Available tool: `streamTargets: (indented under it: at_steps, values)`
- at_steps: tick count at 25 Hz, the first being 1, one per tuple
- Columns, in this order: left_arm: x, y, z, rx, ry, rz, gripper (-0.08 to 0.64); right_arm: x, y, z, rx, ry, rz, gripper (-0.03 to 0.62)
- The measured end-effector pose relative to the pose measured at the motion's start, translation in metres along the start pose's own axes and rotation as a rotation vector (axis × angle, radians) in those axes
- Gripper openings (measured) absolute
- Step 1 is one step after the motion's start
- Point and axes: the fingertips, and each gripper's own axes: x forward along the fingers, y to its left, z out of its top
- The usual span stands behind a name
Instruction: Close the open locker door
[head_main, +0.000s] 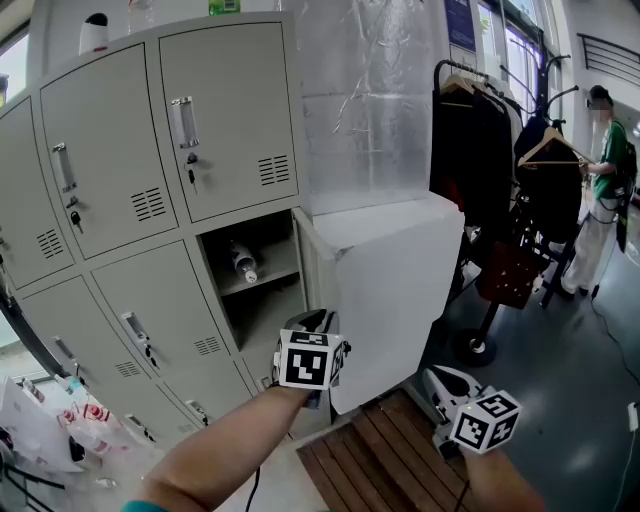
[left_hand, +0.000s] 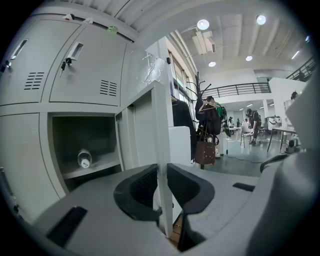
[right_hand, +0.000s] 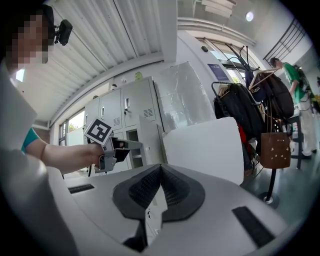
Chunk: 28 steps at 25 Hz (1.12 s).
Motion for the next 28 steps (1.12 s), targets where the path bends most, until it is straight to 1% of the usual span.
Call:
streamTargets:
  at_steps: [6,14,21,28]
  values:
    - [-0.020,0.026,-0.007,-0.017,0.000,0.015,0.067,0.017,0.022,-0.001,-0.007,0.008,0.026,-0.002]
    - [-0.042,0.068,-0.017,-0.029,-0.003,0.055,0.067,0.038,0.047,-0.004,-0.012,0.019,0.047,-0.002]
    - [-0.057,0.117,-0.026,-0.051,0.001,0.127,0.066,0.056,0.070,-0.006,-0.024,0.027,0.070,-0.002]
    - [-0.062,0.168,-0.032,-0.060,0.010,0.214,0.043,0.072,0.087,-0.010,-0.029,0.043,0.090,-0.002]
